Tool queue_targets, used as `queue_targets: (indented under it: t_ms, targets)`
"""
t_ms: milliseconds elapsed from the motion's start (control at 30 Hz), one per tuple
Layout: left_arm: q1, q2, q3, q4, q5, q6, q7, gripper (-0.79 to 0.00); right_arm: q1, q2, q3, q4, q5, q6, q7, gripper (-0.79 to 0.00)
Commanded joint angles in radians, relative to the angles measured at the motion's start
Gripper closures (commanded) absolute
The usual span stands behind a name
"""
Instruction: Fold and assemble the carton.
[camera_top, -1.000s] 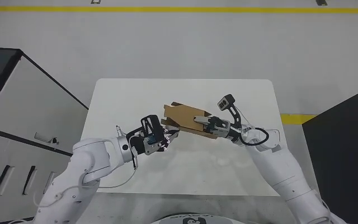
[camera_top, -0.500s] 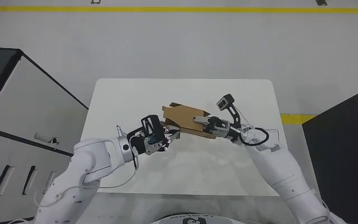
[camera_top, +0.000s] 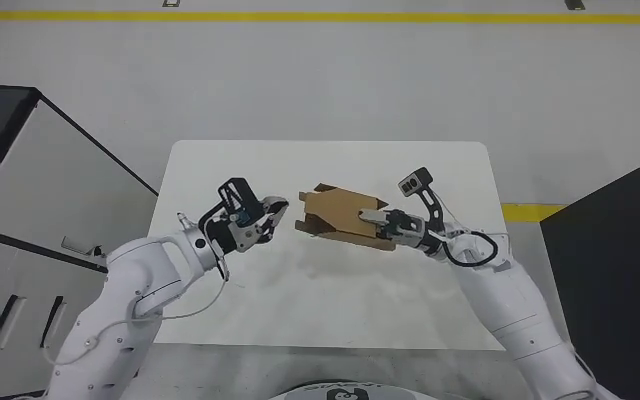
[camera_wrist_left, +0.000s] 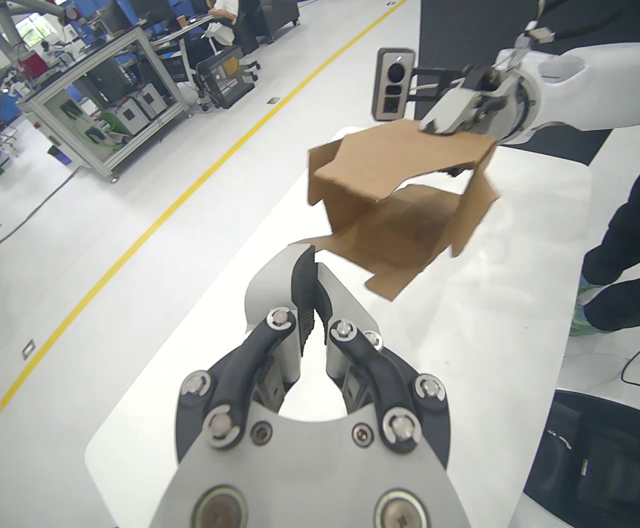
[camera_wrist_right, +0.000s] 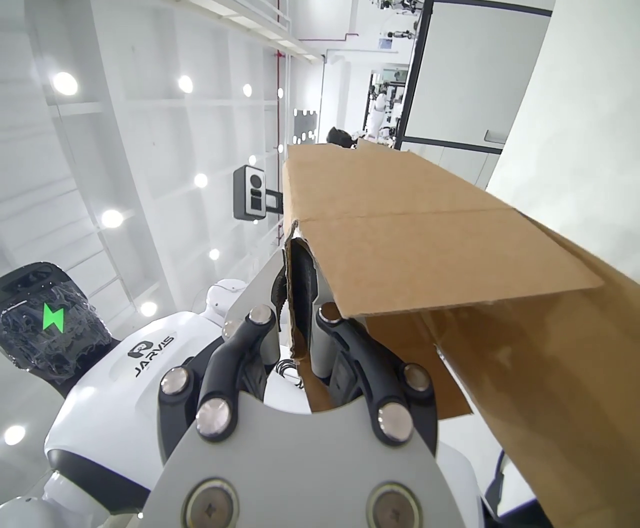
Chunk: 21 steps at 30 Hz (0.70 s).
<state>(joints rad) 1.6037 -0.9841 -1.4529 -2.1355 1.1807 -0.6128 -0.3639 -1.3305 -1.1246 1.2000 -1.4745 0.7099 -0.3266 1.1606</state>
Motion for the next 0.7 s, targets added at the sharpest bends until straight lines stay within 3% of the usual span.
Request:
queue_targets:
  t_ms: [0,400,667]
  targets:
    - [0.003,0.001,-0.004,0.008,0.011,0.002,0.0,0.0,-0.006,0.002,0.008,-0.013,-0.001,-0.015,0.023,0.0]
    - [-0.012,-0.006,0.086,0.026,0.013,0.008,0.005,0.0,-0.02,0.011,0.041,-0.067,0.006,-0.111,0.134,0.0]
    - [-0.009,-0.008,0.123,-0.02,0.004,-0.012,0.004,0.0,-0.003,0.009,0.024,-0.069,-0.028,-0.088,0.101,0.0]
